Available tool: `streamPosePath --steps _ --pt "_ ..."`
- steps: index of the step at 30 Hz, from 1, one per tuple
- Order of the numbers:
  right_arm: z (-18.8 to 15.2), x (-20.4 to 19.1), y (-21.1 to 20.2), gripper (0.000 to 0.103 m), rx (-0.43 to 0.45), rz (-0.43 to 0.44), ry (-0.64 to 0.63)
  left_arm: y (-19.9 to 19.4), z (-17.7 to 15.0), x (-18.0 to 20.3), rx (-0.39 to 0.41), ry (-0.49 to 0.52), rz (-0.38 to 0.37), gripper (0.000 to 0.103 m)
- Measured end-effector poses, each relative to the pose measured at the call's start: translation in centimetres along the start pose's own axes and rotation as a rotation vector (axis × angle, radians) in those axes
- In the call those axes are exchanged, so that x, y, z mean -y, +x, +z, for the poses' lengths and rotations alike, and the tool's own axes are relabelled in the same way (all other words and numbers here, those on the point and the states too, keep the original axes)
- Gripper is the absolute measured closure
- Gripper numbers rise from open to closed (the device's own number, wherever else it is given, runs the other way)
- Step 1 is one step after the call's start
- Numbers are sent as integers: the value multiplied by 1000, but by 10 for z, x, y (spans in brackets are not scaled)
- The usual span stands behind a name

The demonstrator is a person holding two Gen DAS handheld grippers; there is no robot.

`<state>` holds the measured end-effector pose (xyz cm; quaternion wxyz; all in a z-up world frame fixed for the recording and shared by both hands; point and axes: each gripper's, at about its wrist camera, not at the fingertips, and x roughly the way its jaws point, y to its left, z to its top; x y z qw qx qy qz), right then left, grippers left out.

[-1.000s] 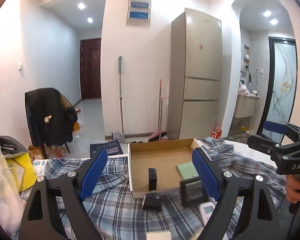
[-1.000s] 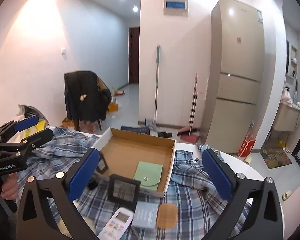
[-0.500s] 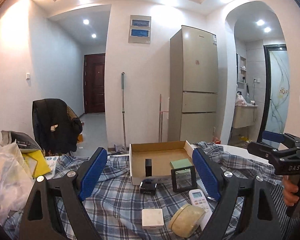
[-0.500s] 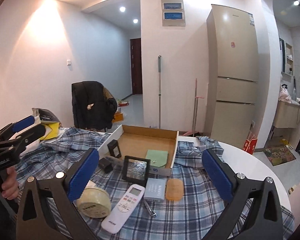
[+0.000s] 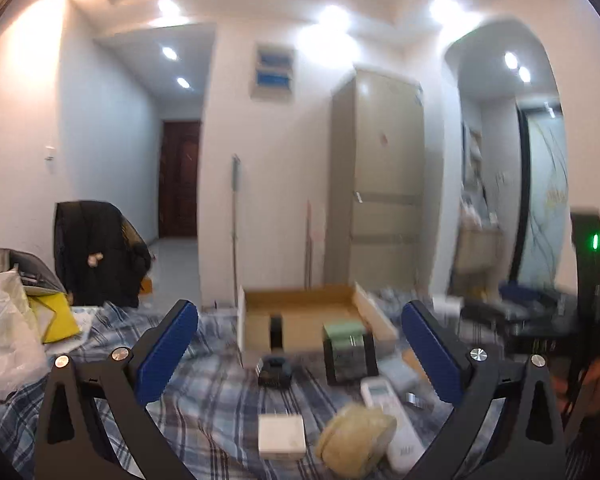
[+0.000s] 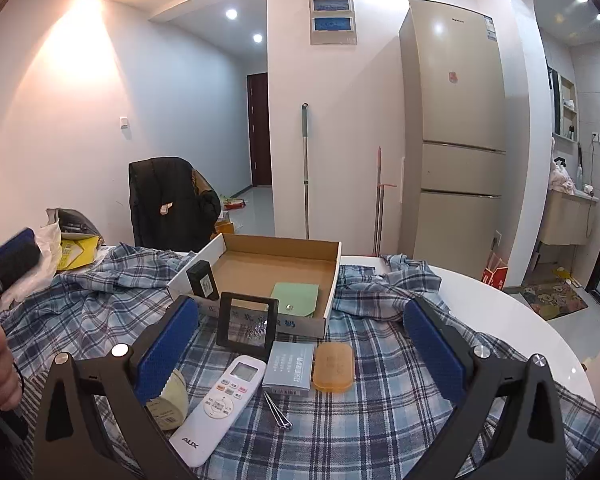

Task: Organize rigid objects
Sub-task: 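Grasp the beige tape roll with the left tool while the right tool withdraws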

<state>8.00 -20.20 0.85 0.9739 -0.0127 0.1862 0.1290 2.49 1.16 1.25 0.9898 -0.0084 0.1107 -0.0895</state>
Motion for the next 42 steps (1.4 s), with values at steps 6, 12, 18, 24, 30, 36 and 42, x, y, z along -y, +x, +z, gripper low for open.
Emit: streamPosePath --steps 6,12,18,24,30,36,42 --pt "-3 4 4 1 -27 16 18 34 -11 9 -229 41 -79 0" --pt "-3 9 2 1 -36 32 38 52 -23 26 -378 109 -225 0" --pt "-4 7 2 1 -36 25 30 67 -41 42 -421 189 -216 1" --pt "-5 5 3 1 -46 42 18 80 -55 48 -524 237 -230 1" --pt "-6 7 5 1 -63 48 31 96 -67 43 -614 205 -245 16" --pt "-8 9 10 1 -96 55 49 104 -74 41 -669 181 -267 35" --pt "-10 10 15 1 -115 52 47 98 -74 39 -671 160 -262 43"
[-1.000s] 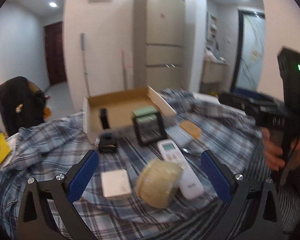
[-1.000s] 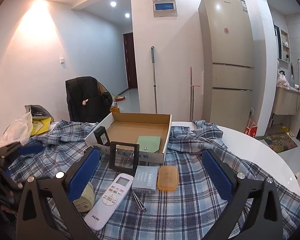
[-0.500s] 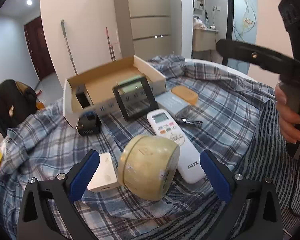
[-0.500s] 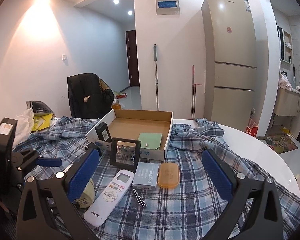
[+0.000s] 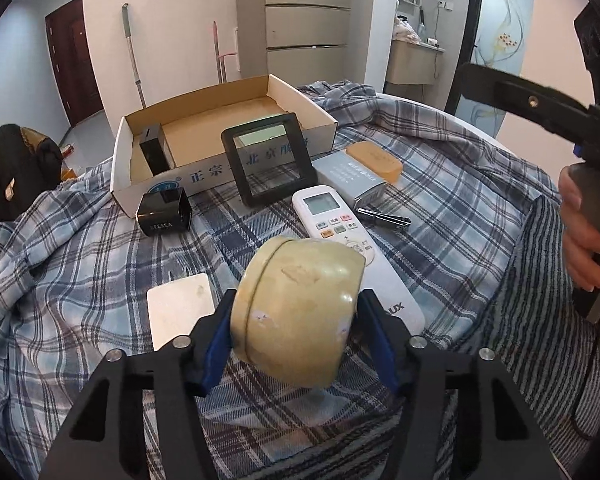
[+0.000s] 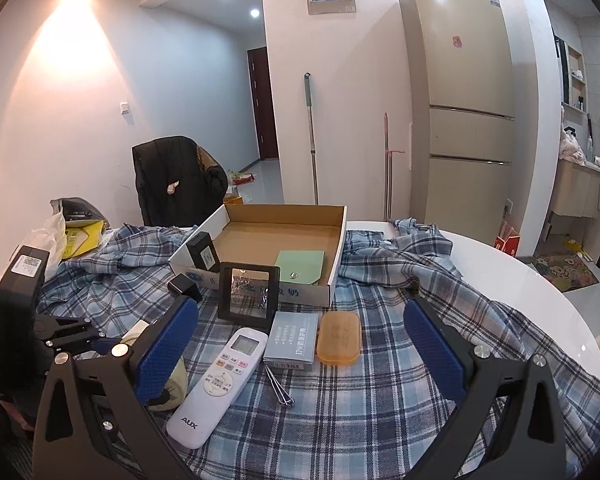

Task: Organize rigid objects
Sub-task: 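Grasp the beige tape roll with the left tool while the right tool withdraws, then lift the tape roll with the left tool while the right tool grasps the white AUX remote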

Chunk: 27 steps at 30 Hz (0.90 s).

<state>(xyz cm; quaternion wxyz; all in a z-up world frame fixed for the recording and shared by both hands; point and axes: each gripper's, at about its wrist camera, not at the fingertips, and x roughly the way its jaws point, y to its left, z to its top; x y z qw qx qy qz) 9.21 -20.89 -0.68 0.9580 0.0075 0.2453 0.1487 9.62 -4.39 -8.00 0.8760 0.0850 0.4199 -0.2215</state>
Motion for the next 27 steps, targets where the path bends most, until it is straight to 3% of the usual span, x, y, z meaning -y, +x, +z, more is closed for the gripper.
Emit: streamPosePath --steps 8,13,17,23,27 --pt "-2 0 1 1 -12 3 4 2 2 4 -5 2 10 45" --pt "-4 1 4 1 -24 0 2 17 7 2 -58 -7 -17 47" --pt "-4 0 6 1 -40 2 2 15 7 0 -40 -18 -8 51" --pt "-5 -3 7 1 -39 -9 -7 -30 5 -12 141 -92 26 52" --pt "-6 -12 15 1 -81 -52 -40 -65 -3 -18 244 -93 137 52"
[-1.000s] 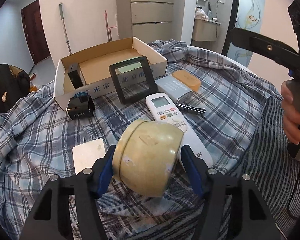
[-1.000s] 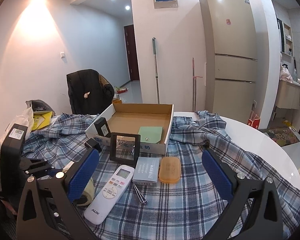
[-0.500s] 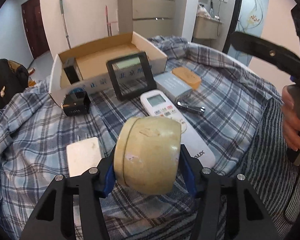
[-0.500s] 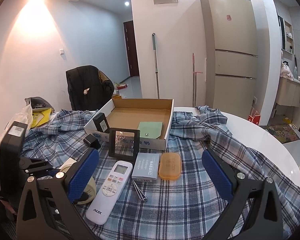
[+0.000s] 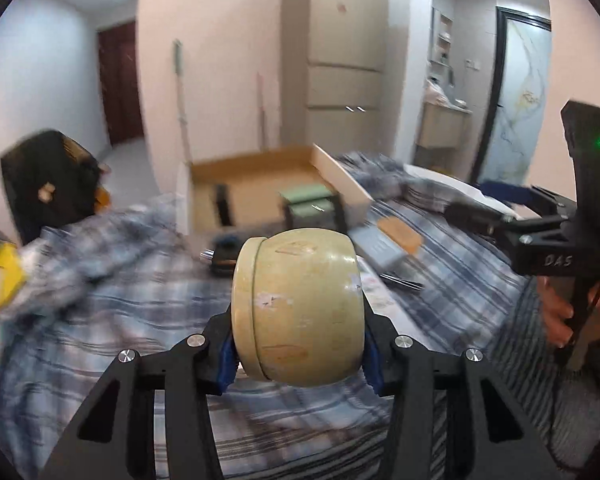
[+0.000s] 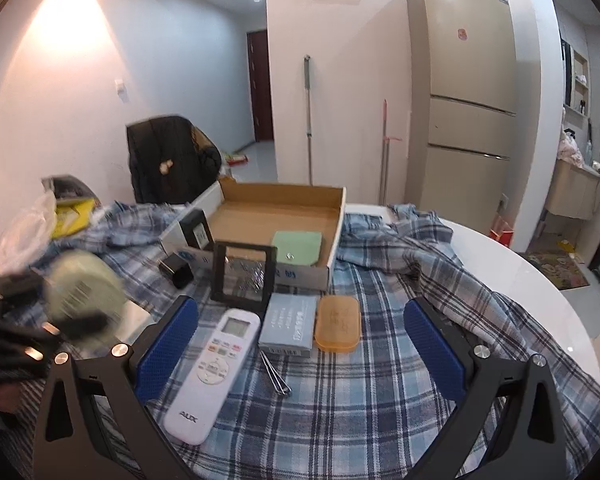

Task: Organize rigid objects
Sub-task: 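Lift the tape roll with the left tool while the right tool grasps the white AUX remote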

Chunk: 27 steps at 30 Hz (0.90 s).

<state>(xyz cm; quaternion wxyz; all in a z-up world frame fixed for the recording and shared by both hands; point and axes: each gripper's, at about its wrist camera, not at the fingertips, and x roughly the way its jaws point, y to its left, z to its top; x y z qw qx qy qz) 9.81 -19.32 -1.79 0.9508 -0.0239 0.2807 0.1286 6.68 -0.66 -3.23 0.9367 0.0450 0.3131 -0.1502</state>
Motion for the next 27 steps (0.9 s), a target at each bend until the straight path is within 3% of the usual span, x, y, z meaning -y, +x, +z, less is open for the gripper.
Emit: streamPosePath --steps 3,7,10,13,16,21,27 --pt "1 -5 8 1 -100 -14 34 -11 -5 -10 44 -13 62 52" --pt "2 -24 7 1 -184 41 49 -10 -19 -21 85 -42 136 52" --pt "-1 -38 22 1 -271 57 62 -11 -24 -26 112 -64 112 52" --pt "-7 -52 40 2 -339 69 65 -18 -25 -24 149 -64 136 52" --pt "-12 -66 58 20 -390 56 20 -21 -27 -22 175 -56 147 52" --pt "-23 -83 78 21 -489 76 -25 -19 -26 -25 163 -75 132 52" --pt "-29 -82 91 30 -533 65 -4 -17 -27 -31 150 -100 126 52"
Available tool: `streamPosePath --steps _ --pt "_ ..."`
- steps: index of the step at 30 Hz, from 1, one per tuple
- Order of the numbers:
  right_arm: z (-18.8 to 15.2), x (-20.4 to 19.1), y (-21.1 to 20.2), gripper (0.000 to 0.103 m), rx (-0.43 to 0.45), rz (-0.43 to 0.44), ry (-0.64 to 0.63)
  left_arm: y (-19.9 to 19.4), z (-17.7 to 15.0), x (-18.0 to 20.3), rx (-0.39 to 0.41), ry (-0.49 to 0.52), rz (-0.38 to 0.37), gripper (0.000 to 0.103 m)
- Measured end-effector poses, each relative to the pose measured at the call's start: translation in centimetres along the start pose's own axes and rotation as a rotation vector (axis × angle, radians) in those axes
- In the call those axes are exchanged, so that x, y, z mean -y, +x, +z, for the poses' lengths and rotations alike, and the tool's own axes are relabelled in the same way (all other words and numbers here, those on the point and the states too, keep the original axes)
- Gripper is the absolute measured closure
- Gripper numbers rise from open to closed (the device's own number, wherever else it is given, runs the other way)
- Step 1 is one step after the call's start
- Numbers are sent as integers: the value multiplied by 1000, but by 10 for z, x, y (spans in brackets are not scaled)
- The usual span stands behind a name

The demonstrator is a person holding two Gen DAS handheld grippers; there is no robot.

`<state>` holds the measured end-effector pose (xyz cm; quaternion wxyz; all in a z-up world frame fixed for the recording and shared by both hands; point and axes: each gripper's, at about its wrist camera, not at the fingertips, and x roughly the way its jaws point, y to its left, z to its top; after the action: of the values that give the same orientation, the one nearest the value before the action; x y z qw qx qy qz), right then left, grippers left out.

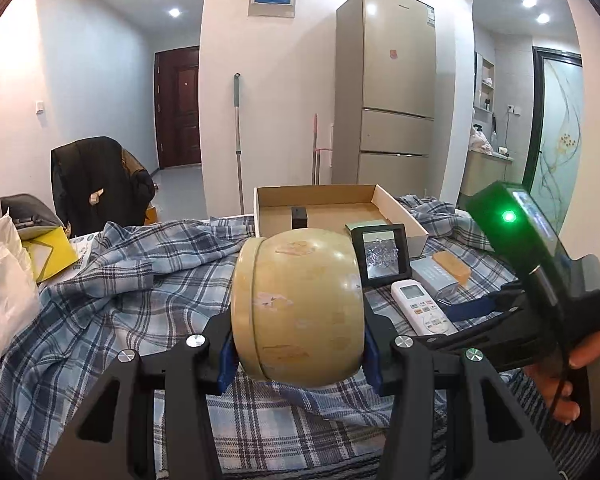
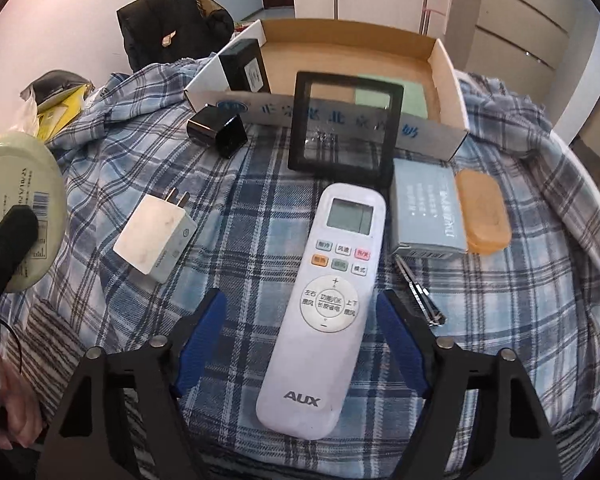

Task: Organize rigid objects
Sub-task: 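Lift the tape roll with the left tool while the right tool grasps the white AUX remote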

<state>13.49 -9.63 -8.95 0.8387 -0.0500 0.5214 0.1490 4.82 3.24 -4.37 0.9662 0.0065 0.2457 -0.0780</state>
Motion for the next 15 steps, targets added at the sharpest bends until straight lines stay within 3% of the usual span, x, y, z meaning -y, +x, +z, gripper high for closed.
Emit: streamPosePath --steps 2,4,6,15 --pt "0 0 3 36 -7 -14 -3 1 0 1 -5 12 -3 52" --pt "-1 0 6 54 -2 -44 -6 1 -1 4 -9 22 -5 52" --pt "1 1 6 62 18 -58 -12 2 0 5 -11 24 -5 52" --pt "-3 17 -1 63 -8 8 -47 2 -1 4 -15 11 -5 52"
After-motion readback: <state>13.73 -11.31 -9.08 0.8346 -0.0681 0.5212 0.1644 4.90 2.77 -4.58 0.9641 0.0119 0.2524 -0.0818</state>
